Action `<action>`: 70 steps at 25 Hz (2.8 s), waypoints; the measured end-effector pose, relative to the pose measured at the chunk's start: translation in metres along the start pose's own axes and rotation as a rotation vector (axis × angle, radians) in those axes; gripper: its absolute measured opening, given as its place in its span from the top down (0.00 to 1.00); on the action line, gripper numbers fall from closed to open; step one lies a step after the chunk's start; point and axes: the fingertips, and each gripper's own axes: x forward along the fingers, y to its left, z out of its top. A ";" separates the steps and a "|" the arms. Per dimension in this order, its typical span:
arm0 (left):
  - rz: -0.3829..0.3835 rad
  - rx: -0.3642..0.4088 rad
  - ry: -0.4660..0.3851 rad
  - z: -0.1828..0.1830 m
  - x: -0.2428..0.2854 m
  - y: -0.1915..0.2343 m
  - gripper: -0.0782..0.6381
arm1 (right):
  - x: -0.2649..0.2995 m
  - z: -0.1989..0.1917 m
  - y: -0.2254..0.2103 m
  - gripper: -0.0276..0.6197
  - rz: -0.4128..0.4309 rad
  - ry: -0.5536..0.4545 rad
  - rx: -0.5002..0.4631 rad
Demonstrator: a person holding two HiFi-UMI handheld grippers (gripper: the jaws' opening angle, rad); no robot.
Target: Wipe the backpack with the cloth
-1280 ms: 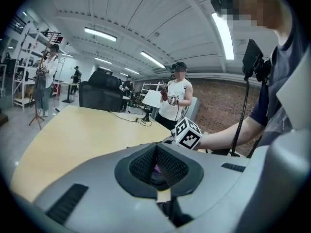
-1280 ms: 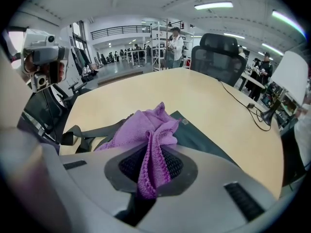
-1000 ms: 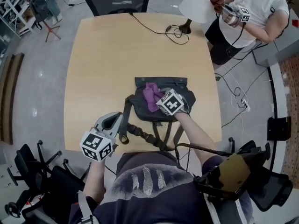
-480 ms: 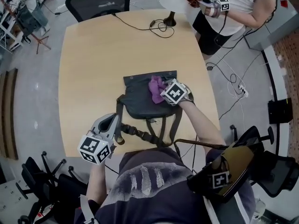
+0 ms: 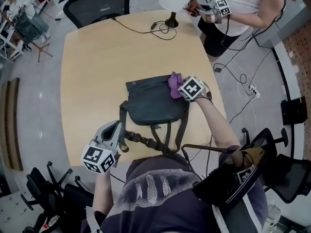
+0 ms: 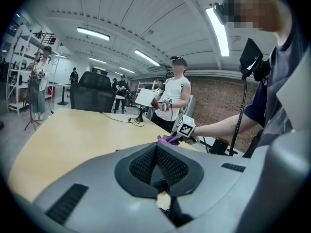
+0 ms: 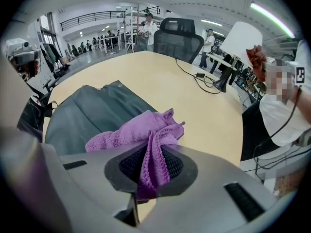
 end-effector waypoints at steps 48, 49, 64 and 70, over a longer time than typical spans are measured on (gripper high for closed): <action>0.137 -0.107 0.002 -0.037 -0.081 0.076 0.88 | 0.093 0.150 0.122 0.91 0.203 -0.057 0.082; 0.137 -0.109 0.003 -0.039 -0.081 0.077 0.88 | 0.093 0.154 0.125 0.91 0.227 -0.067 0.102; 0.148 -0.131 -0.005 -0.040 -0.084 0.092 0.88 | 0.103 0.197 0.173 0.91 0.405 -0.075 0.168; 0.139 -0.120 -0.003 -0.034 -0.080 0.092 0.88 | 0.061 0.233 0.214 0.91 0.797 -0.229 0.369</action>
